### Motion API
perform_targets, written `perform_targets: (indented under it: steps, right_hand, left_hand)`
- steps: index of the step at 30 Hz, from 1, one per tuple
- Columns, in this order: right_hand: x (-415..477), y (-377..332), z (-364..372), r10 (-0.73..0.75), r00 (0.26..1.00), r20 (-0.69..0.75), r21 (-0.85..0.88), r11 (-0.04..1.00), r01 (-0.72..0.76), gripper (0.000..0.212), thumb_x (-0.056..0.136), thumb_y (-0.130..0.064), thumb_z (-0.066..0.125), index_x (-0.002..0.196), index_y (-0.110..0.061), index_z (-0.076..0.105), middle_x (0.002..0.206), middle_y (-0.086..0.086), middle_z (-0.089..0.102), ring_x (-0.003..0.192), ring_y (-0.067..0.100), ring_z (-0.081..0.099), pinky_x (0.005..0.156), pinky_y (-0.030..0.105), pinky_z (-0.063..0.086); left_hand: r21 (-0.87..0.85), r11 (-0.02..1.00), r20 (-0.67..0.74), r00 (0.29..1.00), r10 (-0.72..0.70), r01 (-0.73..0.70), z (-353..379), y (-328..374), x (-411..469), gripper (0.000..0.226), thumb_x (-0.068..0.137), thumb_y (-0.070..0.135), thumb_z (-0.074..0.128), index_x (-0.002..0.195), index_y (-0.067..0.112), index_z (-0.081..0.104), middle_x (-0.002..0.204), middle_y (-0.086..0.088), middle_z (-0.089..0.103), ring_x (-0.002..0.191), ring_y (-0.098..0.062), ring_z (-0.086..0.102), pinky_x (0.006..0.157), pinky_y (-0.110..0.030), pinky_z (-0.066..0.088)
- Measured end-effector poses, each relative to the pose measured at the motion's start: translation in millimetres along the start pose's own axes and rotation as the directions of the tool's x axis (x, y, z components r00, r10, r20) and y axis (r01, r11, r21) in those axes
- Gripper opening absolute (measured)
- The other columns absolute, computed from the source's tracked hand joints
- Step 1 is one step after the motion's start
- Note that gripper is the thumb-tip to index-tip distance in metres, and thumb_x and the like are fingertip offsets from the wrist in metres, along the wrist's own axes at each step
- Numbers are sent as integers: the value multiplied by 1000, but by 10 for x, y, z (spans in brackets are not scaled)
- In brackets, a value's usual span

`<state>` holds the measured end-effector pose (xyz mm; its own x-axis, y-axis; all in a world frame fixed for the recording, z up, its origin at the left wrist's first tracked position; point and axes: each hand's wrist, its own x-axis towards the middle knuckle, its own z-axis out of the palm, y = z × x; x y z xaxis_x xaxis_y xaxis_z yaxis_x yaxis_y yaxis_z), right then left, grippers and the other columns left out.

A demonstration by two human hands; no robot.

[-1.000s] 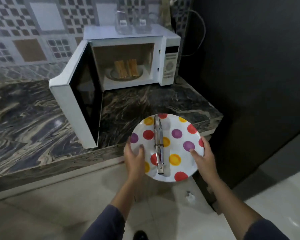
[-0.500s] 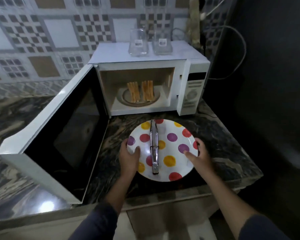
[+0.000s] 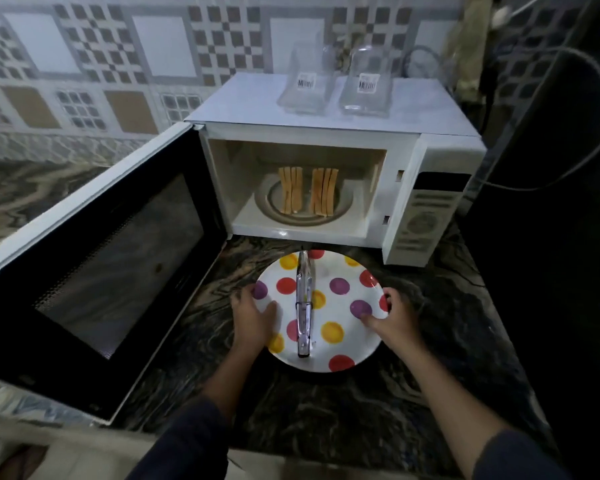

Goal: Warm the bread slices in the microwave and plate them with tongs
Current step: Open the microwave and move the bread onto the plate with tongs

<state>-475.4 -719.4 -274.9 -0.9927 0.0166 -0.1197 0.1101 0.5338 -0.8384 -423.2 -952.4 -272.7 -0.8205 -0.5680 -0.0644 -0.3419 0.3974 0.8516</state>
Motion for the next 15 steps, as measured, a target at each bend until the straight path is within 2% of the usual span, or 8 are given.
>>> perform_targets:
  steps: [4,9,12,15]
  right_hand:
    - [79,11,-33,12,1000,25,-138,990,-8,51,68,-23,79,109,-11,52,111,9,52,99,25,54,76,28,41]
    - [95,-2,-46,37,999,35,-203,979,-29,53,68,-24,78,110,-9,48,115,11,50,107,27,52,80,28,42]
    - [74,-39,-48,58,998,32,-223,974,-50,54,70,-24,78,113,-8,49,119,12,49,110,28,50,80,28,40]
    - [38,-68,-17,82,997,1,-281,957,-78,55,70,-28,79,113,-8,52,125,13,44,115,30,48,85,32,42]
  left_hand:
    - [93,995,16,1000,15,-17,72,-29,30,44,81,11,66,121,1,51,125,-21,42,117,-36,44,101,-37,36]
    - [219,975,-14,999,41,-37,155,-41,17,46,84,15,62,126,2,48,128,-22,40,121,-39,37,102,-40,33]
    - [313,950,-44,999,16,-2,140,-28,16,49,86,25,60,130,8,45,133,-17,41,125,-36,35,103,-44,31]
    - [297,954,-33,998,58,-46,93,-67,21,50,85,23,61,130,6,47,132,-19,42,123,-36,36,102,-41,31]
